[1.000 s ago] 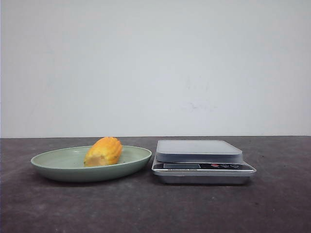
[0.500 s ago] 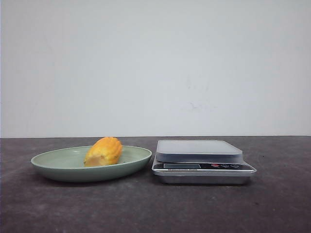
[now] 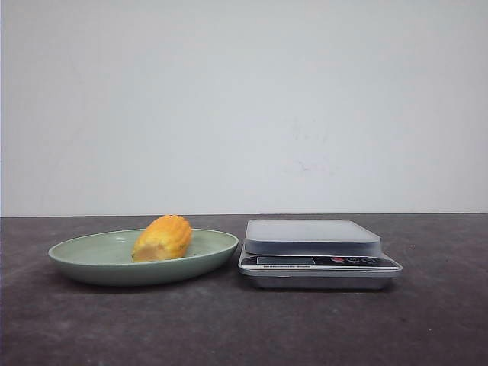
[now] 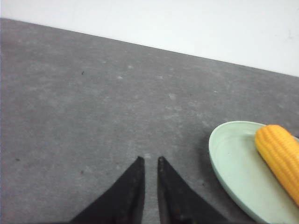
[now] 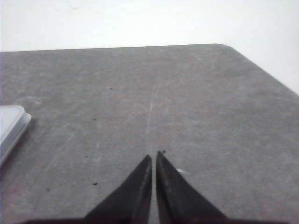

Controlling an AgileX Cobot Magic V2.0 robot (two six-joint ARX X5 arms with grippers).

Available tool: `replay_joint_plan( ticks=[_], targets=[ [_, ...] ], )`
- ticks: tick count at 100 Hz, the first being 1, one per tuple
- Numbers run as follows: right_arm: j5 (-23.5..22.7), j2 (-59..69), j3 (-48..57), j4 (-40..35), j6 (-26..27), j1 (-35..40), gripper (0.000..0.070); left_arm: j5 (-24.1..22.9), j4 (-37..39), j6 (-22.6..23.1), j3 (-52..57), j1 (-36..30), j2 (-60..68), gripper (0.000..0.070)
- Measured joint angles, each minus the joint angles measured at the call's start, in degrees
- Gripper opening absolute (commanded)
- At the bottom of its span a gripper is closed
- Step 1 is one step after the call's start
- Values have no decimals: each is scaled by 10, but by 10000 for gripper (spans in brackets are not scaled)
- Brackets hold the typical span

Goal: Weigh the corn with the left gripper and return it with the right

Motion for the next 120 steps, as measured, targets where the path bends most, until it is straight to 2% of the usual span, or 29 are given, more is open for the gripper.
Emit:
replay_joint_plan(
  ticks=[19, 31, 49, 67, 70, 74, 80, 84, 93, 99, 120],
  targets=[
    [-25, 0, 0, 25, 21, 0, 6, 0, 0, -7, 0, 0, 0, 4],
    [-37, 1, 22, 10, 56, 0, 4, -1, -9, -43, 3, 0, 0, 6],
    [-54, 42, 123, -42, 106, 0, 4, 3, -37, -104, 55, 0, 26, 9],
    [-64, 138, 247, -90, 109, 0, 13, -9, -31, -110, 180, 0, 111, 9],
    [-72, 153, 268, -95, 107, 0, 42, -10, -31, -105, 204, 0, 131, 11],
    [-82, 172, 296, -100, 104, 0, 158, -8, -31, -99, 237, 0, 160, 57],
    [-90, 198, 339, -115, 100, 0, 392, 10, -31, -90, 288, 0, 204, 250],
    [-97, 214, 366, -127, 97, 0, 463, 34, -31, -85, 324, 0, 234, 361],
    [-101, 247, 417, -145, 91, 0, 465, 76, -37, -76, 409, -2, 303, 353],
    [-107, 263, 443, -155, 88, 1, 466, 87, -52, -68, 461, -7, 344, 354],
    [-123, 296, 492, -176, 84, 10, 466, 91, -122, -38, 587, -49, 460, 355]
  ],
)
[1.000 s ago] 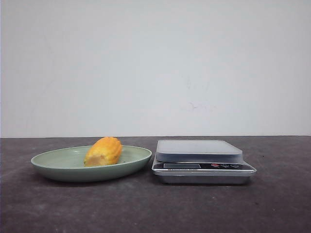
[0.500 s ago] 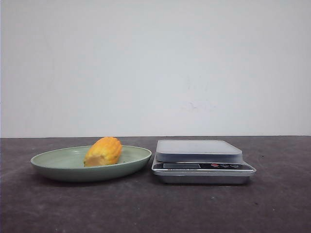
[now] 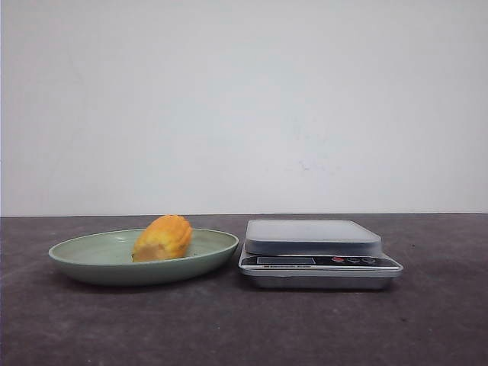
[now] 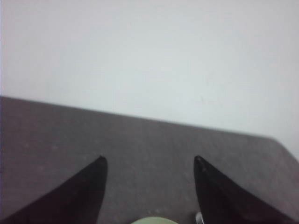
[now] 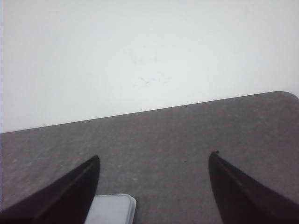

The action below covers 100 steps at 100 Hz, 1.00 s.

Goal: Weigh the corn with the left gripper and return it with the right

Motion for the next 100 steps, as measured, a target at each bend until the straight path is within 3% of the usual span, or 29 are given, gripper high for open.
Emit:
replay_joint_plan(
  ticks=[15, 36, 49, 100],
  targets=[
    [-24, 29, 26, -14, 0, 1, 466, -2, -4, 12, 30, -61, 79, 354],
    [-36, 60, 26, -24, 0, 1, 489, -39, -11, 21, 30, -140, 203, 355],
    [-36, 62, 26, -25, 0, 1, 558, -48, 1, 23, 30, -166, 288, 355],
    [-36, 61, 26, -25, -11, 1, 559, -98, 19, 14, 30, -247, 486, 360]
  ],
)
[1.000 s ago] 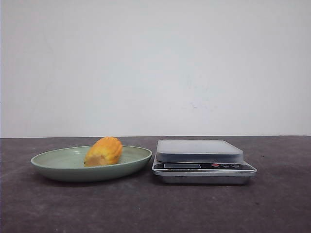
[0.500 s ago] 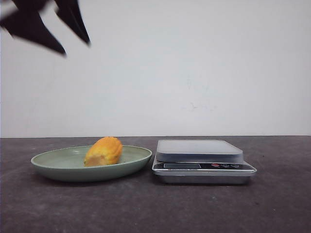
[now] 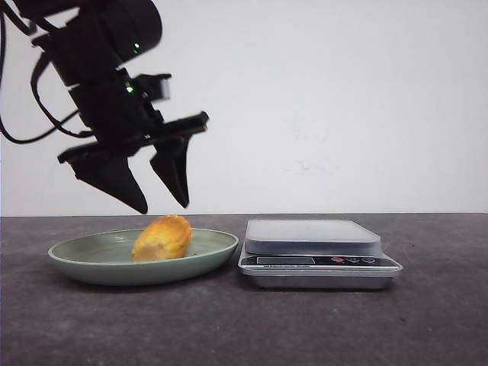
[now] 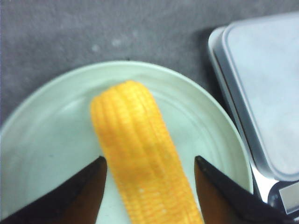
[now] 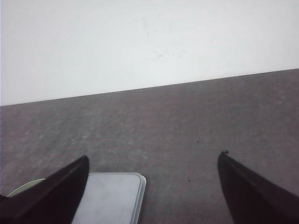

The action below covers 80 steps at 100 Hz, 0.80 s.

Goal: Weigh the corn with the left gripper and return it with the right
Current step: 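Lower the left gripper over the yellow corn cob on the plate and close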

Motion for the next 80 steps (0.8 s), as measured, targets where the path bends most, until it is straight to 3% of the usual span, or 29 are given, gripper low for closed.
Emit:
replay_joint_plan(
  ticks=[23, 33, 46, 56, 67, 80],
  targets=[
    [-1, 0, 0, 0, 0, 0, 559, -28, 1, -5, 0, -19, 20, 370],
    [-1, 0, 0, -1, 0, 0, 559, -33, -1, -10, 0, -20, 28, 446],
    [-1, 0, 0, -10, 0, 0, 559, -37, -9, -16, 0, -20, 33, 445],
    [-1, 0, 0, -10, -1, 0, 558, -37, -9, -17, 0, -20, 33, 409],
    [-1, 0, 0, -9, -1, 0, 558, -38, -9, -17, 0, -20, 33, 291],
    [-1, 0, 0, -9, -1, 0, 558, -38, -9, -25, 0, -21, 33, 290]
  ],
)
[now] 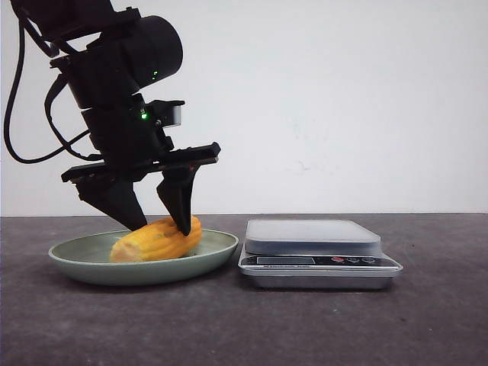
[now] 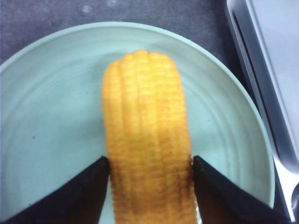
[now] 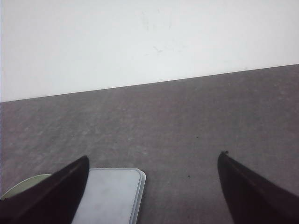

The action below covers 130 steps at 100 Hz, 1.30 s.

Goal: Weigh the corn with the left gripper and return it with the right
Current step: 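Lower the left gripper over the yellow corn cob on the plate and close, then lift the corn with the left gripper and carry it over the scale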

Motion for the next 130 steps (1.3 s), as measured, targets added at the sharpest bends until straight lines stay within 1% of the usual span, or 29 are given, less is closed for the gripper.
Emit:
replay_joint_plan(
  ticks=[4, 10, 15, 23, 24, 59, 78, 87, 96, 114, 130],
  targets=[
    [0, 0, 0, 0, 0, 0, 558, 0, 0, -3, 0, 0, 0, 283],
    [0, 0, 0, 0, 0, 0, 558, 0, 0, -7, 0, 0, 0, 238],
    [0, 0, 0, 0, 0, 0, 558, 0, 0, -7, 0, 0, 0, 163],
    [0, 0, 0, 0, 0, 0, 558, 0, 0, -7, 0, 0, 0, 6],
    [0, 0, 0, 0, 0, 0, 558, 0, 0, -8, 0, 0, 0, 0],
    [0, 0, 0, 0, 0, 0, 558, 1, -2, -8, 0, 0, -10, 2],
    [0, 0, 0, 0, 0, 0, 558, 5, -3, -9, 0, -4, -90, 4],
    [0, 0, 0, 0, 0, 0, 558, 22, -4, -11, 12, -12, -117, 5],
    [0, 0, 0, 0, 0, 0, 558, 37, 3, -22, 37, -30, -116, 5],
    [0, 0, 0, 0, 0, 0, 558, 42, 35, -49, 77, -89, -89, 6],
    [0, 0, 0, 0, 0, 0, 558, 43, 64, -81, 116, -114, -39, 6]
  ],
)
